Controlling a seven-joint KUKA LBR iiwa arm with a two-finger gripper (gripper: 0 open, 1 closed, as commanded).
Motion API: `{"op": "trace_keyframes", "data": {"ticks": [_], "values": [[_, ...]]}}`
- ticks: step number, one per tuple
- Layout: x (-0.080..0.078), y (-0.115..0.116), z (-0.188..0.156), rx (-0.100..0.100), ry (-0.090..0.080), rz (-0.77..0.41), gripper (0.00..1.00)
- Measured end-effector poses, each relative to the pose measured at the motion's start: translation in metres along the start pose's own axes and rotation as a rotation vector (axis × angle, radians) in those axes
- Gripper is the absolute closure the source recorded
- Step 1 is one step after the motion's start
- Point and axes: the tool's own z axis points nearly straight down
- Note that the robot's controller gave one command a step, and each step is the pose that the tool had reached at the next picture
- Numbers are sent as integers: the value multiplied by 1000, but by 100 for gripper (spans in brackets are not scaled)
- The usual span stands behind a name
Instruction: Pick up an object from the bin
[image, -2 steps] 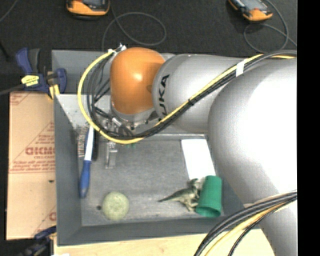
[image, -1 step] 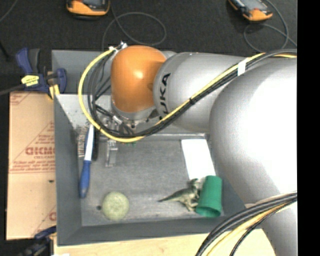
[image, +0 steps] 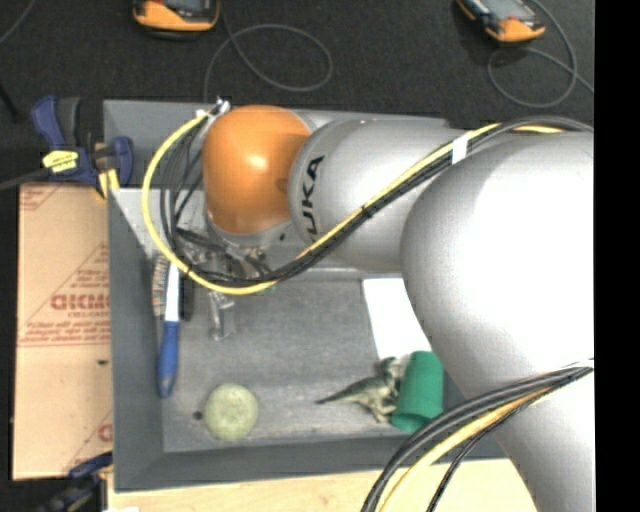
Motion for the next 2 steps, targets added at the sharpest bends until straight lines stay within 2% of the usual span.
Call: {"op": "trace_keyframes", "data": {"ticks": [2], "values": [[-24, 19, -9, -2, 1, -355, 0]]}}
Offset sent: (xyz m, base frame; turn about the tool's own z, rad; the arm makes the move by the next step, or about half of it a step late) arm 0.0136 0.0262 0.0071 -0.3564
